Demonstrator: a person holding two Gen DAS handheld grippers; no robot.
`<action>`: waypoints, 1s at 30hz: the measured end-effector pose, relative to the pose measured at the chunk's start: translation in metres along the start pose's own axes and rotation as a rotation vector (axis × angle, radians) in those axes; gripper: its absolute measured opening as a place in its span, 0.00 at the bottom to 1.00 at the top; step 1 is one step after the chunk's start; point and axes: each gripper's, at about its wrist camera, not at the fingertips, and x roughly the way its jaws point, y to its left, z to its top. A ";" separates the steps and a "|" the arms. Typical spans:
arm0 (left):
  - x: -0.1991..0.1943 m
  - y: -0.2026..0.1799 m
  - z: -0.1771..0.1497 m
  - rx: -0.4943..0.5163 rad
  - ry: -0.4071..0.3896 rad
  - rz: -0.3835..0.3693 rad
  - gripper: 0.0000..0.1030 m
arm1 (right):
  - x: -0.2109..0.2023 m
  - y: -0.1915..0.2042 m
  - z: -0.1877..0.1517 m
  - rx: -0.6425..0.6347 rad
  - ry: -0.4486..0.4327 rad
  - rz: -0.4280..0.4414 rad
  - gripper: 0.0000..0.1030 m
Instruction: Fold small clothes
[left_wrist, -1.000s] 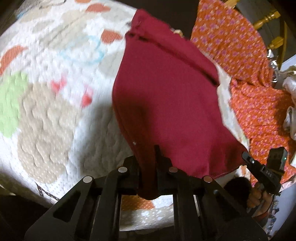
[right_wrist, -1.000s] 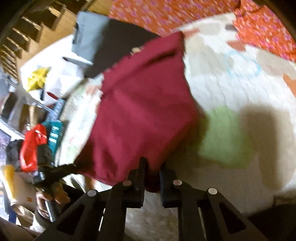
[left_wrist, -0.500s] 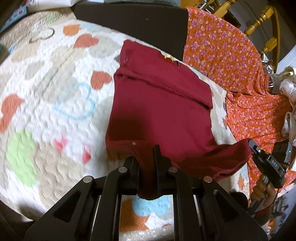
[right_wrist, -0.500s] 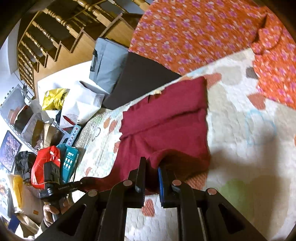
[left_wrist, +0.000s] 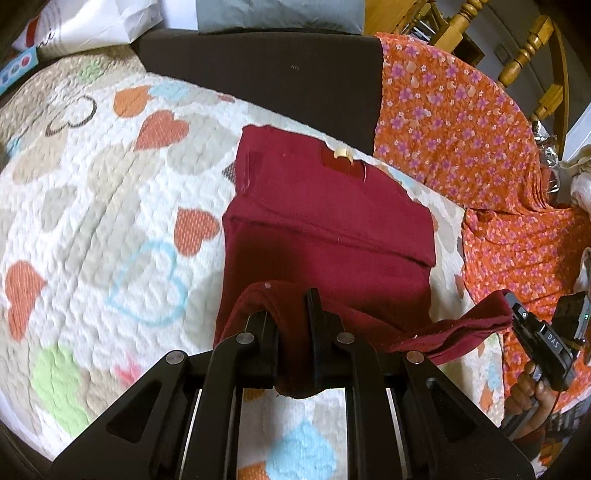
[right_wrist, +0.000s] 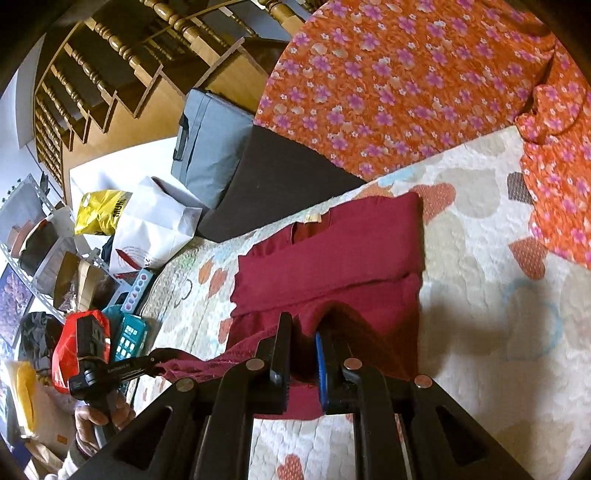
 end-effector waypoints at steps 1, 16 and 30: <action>0.002 -0.001 0.004 0.001 -0.001 0.004 0.11 | 0.002 0.000 0.003 -0.002 -0.004 -0.004 0.10; 0.034 0.001 0.042 -0.020 0.004 0.055 0.11 | 0.035 -0.010 0.032 -0.016 -0.024 -0.061 0.10; 0.049 -0.002 0.067 -0.004 -0.006 0.076 0.11 | 0.060 -0.011 0.053 -0.048 -0.016 -0.098 0.10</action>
